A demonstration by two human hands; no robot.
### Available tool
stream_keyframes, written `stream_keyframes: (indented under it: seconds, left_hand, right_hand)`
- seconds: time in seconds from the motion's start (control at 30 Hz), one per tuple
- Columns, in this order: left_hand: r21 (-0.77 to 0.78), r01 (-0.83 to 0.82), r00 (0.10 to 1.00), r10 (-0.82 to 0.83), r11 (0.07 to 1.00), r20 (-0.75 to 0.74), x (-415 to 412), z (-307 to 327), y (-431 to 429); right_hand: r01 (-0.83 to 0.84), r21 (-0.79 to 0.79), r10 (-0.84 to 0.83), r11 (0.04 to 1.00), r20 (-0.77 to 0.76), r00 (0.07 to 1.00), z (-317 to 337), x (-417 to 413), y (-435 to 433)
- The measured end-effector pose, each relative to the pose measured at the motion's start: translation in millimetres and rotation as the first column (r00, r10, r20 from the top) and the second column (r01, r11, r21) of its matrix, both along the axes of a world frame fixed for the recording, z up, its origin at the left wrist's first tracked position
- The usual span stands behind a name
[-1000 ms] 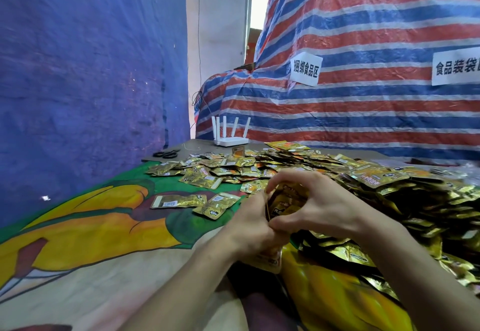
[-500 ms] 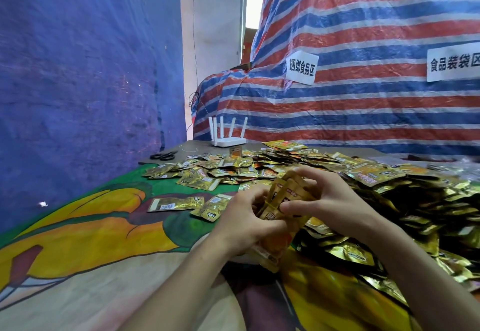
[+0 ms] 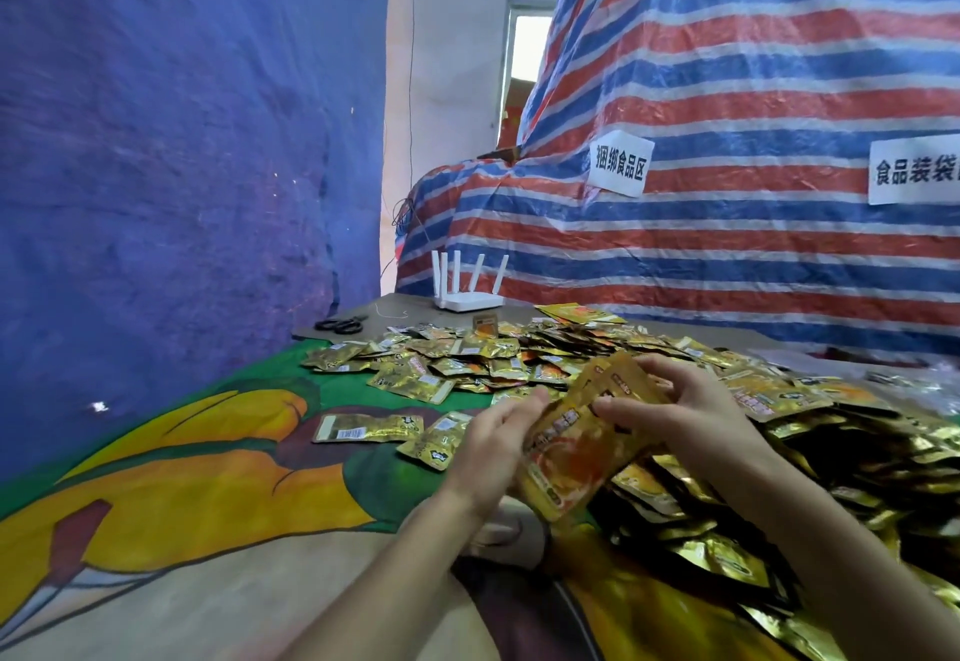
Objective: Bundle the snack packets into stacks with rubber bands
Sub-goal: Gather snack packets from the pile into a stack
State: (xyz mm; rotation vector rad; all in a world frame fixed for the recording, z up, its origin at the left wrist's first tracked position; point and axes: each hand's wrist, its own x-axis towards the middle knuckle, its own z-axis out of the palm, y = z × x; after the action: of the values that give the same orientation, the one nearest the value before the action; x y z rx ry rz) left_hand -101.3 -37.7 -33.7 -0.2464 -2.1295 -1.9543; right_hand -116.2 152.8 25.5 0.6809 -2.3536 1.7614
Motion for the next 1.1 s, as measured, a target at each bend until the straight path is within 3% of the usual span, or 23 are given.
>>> stream_keyframes:
  seconds: [0.1, 0.2, 0.33, 0.4, 0.5, 0.57, 0.6, 0.7, 0.77, 0.87, 0.97, 1.1]
  left_hand:
    - [0.036, -0.177, 0.980, 0.173, 0.984, 0.094, -15.5, 2.0, -7.1]
    - [0.021, -0.321, 0.943, 0.318, 0.947, 0.097, -34.8, 7.5, -21.4]
    - [-0.227, -0.438, 0.887, 0.459, 0.870, 0.045, -55.8, 6.7, -55.3]
    - [-0.393, -0.485, 0.845, 0.535, 0.781, 0.021, -60.4, -2.4, -76.3]
    - [-0.747, -0.463, 0.764, 0.642, 0.477, -0.063, -58.5, -14.2, -104.3]
    - [-0.858, -0.365, 0.758, 0.651, 0.360, -0.049, -56.6, -20.7, -119.5]
    - [-0.877, -0.311, 0.761, 0.649, 0.368, 0.002, -55.0, -22.8, -124.9]
    - [-0.887, -0.172, 0.769, 0.621, 0.428, 0.151, -50.6, -27.4, -129.2]
    - [-0.914, -0.119, 0.770, 0.617, 0.388, 0.161, -48.9, -27.7, -124.5]
    - [-0.942, -0.120, 0.744, 0.656, 0.315, 0.124, -48.8, -25.5, -112.6]
    - [-0.965, -0.076, 0.724, 0.679, 0.253, 0.121, -52.2, -19.2, -100.8]
    - [-0.970, -0.029, 0.726, 0.672, 0.243, 0.147, -59.5, -12.8, -93.2]
  right_hand:
    - [0.167, -0.052, -0.163, 0.985, 0.078, 0.984, 13.9, -27.1, -7.7]
    - [0.346, -0.125, -0.313, 0.930, 0.223, 0.923, 25.5, -63.1, -16.9]
    - [0.450, -0.076, -0.403, 0.890, 0.333, 0.853, 30.2, -108.6, -25.1]
    - [0.517, 0.073, -0.518, 0.853, 0.248, 0.819, 29.4, -128.5, -21.8]
    - [0.578, 0.329, -0.628, 0.747, 0.062, 0.776, 38.1, -143.7, -7.5]
    - [0.599, 0.497, -0.654, 0.628, -0.080, 0.752, 40.3, -141.9, 2.9]
    - [0.595, 0.610, -0.641, 0.523, -0.179, 0.747, 38.8, -138.6, 6.4]
    - [0.554, 0.831, -0.520, 0.050, -0.452, 0.724, 25.7, -131.7, 6.3]
    - [0.508, 0.859, -0.517, -0.065, -0.464, 0.719, 21.7, -128.6, -1.9]
    - [0.567, 0.823, -0.472, -0.008, -0.503, 0.724, 25.9, -125.2, -20.3]
    - [0.568, 0.797, -0.380, 0.206, -0.470, 0.797, 24.2, -128.9, -47.2]
    - [0.349, 0.822, -0.235, 0.451, -0.268, 0.934, 1.6, -150.1, -94.5]
